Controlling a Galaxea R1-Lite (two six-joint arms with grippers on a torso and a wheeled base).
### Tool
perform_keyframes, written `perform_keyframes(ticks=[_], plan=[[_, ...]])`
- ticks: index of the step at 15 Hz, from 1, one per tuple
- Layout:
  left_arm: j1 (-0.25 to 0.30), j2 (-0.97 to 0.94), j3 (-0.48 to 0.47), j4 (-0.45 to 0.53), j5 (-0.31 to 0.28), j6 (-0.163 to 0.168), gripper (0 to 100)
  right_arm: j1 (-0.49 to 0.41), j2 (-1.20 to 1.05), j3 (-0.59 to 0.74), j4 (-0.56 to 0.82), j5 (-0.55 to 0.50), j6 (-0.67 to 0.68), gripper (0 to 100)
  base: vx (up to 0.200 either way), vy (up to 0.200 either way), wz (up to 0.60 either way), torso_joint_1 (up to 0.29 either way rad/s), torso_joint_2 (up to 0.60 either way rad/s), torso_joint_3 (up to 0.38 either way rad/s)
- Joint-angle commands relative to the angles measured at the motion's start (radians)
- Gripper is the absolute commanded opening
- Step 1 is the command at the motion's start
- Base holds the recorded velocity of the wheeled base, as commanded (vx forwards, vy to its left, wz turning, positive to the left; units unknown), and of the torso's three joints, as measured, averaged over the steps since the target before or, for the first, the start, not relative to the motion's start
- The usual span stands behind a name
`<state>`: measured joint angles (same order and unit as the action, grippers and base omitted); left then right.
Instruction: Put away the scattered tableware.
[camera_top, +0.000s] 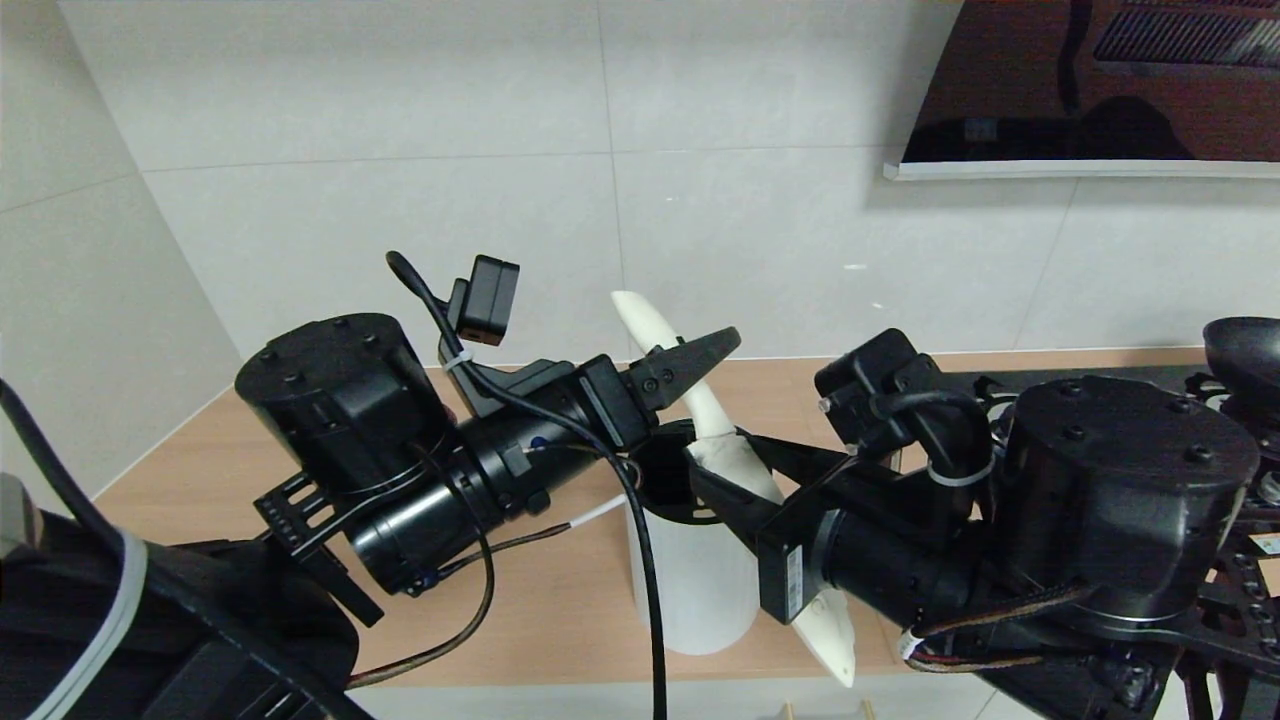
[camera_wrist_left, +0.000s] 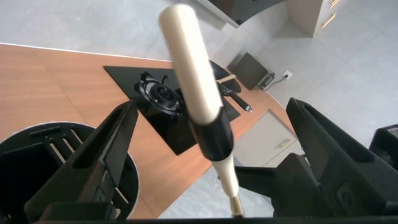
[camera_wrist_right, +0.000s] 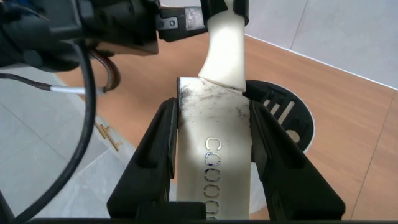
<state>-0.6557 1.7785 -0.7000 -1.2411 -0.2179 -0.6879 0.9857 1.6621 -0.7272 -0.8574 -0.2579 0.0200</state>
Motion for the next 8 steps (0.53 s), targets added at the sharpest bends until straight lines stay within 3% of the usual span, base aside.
perform_keyframes(ticks=[1,4,5,8], plan=[[-0.001,-0.005,0.001,0.000,-0.001,-0.001,100,0.001,0.004,0.000,-0.002,0.000,0.000,0,0.000,0.000,0.00,0.000,0.00,0.000],[-0.004,-0.002,0.002,0.000,-0.001,0.001,100,0.002,0.002,0.000,-0.002,0.000,0.000,0,0.000,0.000,0.00,0.000,0.00,0.000],[-0.004,-0.001,0.004,0.000,-0.001,0.001,0,0.004,0.002,0.000,-0.002,0.000,0.000,0,0.000,0.000,0.00,0.000,0.00,0.000],[-0.005,0.001,0.008,0.002,-0.014,0.001,0,0.016,0.001,0.002,-0.002,-0.001,0.000,0,0.000,0.000,0.00,0.000,0.00,0.000]])
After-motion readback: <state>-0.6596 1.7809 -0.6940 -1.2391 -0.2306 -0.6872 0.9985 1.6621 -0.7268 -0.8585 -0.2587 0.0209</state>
